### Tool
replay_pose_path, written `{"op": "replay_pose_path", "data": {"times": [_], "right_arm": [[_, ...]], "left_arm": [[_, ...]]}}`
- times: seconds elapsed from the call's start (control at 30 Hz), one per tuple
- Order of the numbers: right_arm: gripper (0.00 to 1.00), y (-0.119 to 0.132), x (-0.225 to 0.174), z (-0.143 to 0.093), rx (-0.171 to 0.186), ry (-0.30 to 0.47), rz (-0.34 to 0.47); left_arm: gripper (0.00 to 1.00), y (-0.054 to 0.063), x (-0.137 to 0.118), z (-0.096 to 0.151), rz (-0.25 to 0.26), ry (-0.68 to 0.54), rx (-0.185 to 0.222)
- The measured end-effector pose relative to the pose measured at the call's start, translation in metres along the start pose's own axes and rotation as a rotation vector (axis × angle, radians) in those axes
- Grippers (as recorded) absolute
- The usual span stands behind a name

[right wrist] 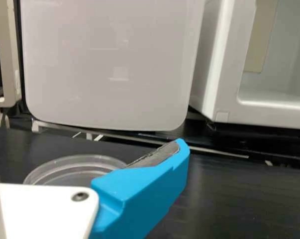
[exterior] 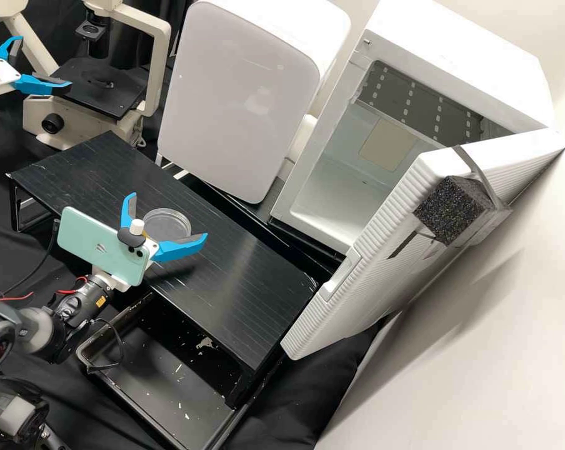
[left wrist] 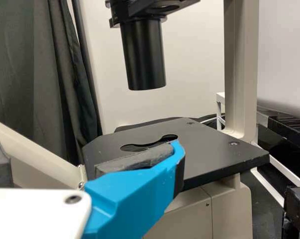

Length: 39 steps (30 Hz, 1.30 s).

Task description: Place the petri dish in the incubator

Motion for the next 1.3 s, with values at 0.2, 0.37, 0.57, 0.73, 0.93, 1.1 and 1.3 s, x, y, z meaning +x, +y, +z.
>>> {"op": "replay_pose_path", "data": {"times": [0.2,0.37,0.57,0.73,0.93,1.1,1.3], "right_arm": [[1.00,-0.007,0.003,0.007,-0.011,-0.039,-0.035],[1.00,-0.006,0.007,0.016,-0.014,-0.087,-0.028],[1.00,-0.006,0.013,0.020,-0.008,-0.105,-0.023],[1.00,-0.006,0.018,0.022,-0.001,-0.106,-0.023],[1.00,-0.007,0.020,0.023,0.022,-0.103,-0.027],[1.00,-0.007,0.020,0.023,0.022,-0.102,-0.028],[0.00,-0.007,0.020,0.023,0.022,-0.102,-0.028]], "left_arm": [[1.00,0.000,0.000,0.000,0.000,0.000,0.000],[1.00,0.000,0.000,0.000,0.000,0.000,0.000],[1.00,0.000,0.000,0.000,0.000,0.000,0.000],[1.00,0.000,0.000,0.000,0.000,0.000,0.000],[1.00,0.000,0.000,0.000,0.000,0.000,0.000],[1.00,0.000,0.000,0.000,0.000,0.000,0.000],[1.00,0.000,0.000,0.000,0.000,0.000,0.000]]}}
